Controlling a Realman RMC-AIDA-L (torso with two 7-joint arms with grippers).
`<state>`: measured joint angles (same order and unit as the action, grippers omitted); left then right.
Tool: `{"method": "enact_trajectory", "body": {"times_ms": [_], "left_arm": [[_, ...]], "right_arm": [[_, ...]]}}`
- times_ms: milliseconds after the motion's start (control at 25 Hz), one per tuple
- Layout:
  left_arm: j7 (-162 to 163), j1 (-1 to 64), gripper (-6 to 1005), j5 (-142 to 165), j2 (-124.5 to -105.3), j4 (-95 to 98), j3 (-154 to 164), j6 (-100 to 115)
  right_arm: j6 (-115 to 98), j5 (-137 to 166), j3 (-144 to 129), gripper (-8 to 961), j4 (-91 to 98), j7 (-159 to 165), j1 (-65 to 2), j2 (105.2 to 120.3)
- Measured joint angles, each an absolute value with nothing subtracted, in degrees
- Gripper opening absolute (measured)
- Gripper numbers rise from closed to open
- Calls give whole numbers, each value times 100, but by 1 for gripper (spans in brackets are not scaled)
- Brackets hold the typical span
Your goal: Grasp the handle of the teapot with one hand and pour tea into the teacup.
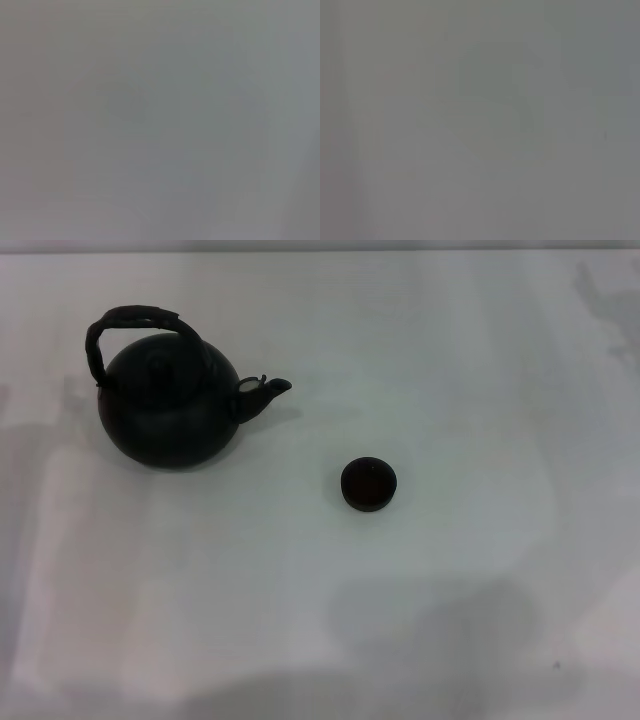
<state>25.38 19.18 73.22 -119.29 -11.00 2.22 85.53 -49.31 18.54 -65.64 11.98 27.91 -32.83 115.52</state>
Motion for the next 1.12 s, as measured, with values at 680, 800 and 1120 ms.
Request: {"method": "enact_trajectory", "body": {"times_ms": [680,800,1120], "left_arm": [[2603,2506,893,6373,-11905,-526,219,7638],[2603,2611,893,6342,-11901,-433,220,7362],[2607,2766,892,6238,-11912,-414,28,7104]], "right_arm": [[-4683,1813,-6566,844,1073,2761,-3428,11564],[-4680,1811,-6563,844,1086,2754,-3477,11563],[-4678,1636,-6548,844,1051,2744,-3570,11589]]}}
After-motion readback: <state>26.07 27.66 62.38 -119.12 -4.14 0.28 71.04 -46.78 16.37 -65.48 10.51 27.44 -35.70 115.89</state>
